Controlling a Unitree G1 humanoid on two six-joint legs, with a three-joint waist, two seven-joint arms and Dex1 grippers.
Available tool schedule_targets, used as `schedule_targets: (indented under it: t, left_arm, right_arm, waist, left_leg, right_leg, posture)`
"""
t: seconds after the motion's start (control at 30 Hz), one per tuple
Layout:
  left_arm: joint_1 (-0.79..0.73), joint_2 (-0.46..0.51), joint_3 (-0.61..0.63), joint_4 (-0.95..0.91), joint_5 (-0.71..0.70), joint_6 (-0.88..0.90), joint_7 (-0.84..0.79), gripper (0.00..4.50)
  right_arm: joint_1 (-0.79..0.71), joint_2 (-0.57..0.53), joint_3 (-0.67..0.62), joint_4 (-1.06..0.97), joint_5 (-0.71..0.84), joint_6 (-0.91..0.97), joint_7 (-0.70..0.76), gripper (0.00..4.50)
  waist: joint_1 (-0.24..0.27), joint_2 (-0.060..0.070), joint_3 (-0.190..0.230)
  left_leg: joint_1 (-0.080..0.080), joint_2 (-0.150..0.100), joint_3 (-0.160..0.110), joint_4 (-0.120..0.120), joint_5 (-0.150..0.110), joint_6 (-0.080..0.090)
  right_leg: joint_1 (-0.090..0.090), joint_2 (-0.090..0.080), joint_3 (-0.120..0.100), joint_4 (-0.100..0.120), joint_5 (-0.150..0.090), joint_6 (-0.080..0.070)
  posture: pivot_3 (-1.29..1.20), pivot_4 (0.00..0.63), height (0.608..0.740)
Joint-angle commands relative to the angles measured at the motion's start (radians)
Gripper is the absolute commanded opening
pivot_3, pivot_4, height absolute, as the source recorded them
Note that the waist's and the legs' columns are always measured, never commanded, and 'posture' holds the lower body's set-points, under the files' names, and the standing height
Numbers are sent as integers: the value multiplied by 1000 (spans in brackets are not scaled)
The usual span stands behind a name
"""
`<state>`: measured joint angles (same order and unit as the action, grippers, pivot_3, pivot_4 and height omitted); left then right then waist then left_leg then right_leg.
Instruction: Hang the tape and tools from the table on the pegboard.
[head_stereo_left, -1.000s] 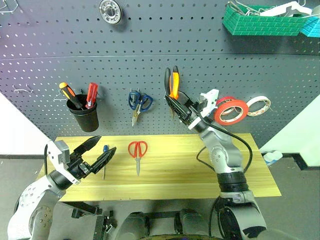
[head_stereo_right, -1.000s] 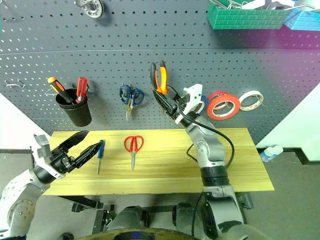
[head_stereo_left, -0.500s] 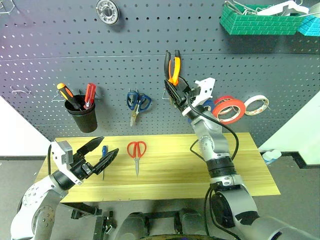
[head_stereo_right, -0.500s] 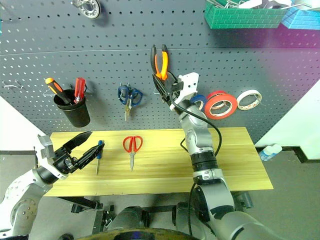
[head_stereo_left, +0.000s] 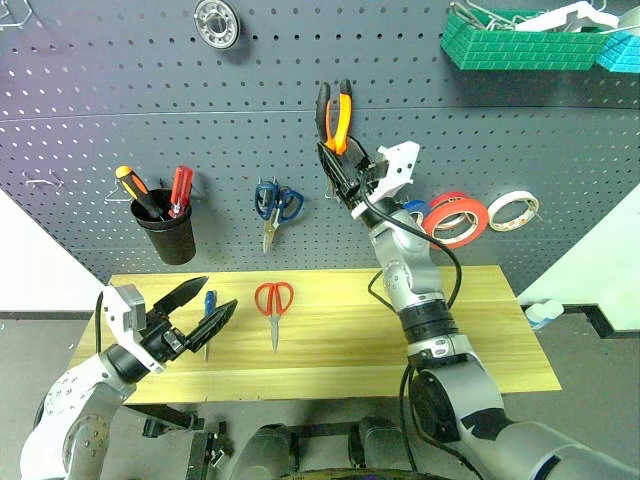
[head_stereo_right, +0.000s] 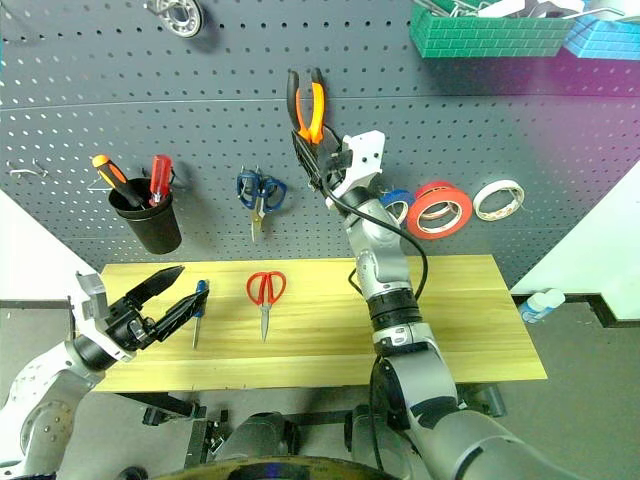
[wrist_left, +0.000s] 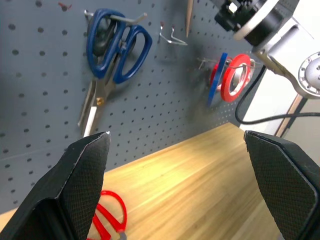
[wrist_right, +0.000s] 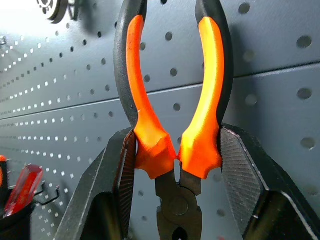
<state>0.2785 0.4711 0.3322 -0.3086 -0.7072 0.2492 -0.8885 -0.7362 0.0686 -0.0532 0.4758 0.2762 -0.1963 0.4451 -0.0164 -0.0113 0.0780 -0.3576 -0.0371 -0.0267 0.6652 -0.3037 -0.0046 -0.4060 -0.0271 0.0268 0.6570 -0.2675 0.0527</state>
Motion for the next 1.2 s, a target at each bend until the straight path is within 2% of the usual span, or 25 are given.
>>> schedule_targets:
  t: [0.03, 0.47, 0.7, 1.2]
  left_arm:
    - [1, 10, 7, -44, -9, -6, 0, 4500]
    - [55, 27, 29, -98, -38, 24, 4, 4500]
    - [90, 46, 53, -156, -73, 62, 27, 4500]
    - [185, 53, 88, -280, -126, 105, 86, 4500]
  right_arm:
    - [-63, 16, -3, 15, -23, -78, -32, 2100]
    - [-120, 3, -7, 177, -126, -253, -146, 2100]
    - [-122, 0, -10, 210, -129, -275, -153, 2100]
    - [-99, -7, -5, 253, -151, -305, -161, 2100]
  waist:
    - [0, 0, 0]
    - [2, 0, 0]
    - [3, 1, 2]
    - [5, 6, 22]
  left_leg:
    - [0, 0, 0, 0, 0, 0]
    - [1, 0, 0, 0, 1, -2]
    - [2, 0, 0, 0, 2, -2]
    - [2, 0, -1, 0, 2, -2]
  right_leg:
    - [0, 0, 0, 0, 0, 0]
    - [-1, 0, 0, 3, 0, -1]
    - [-1, 0, 1, 4, 0, -1]
    - [0, 0, 1, 5, -3, -5]
  posture:
    - [48, 0, 734]
    - [75, 0, 734]
    - [92, 52, 734]
    - [143, 103, 734]
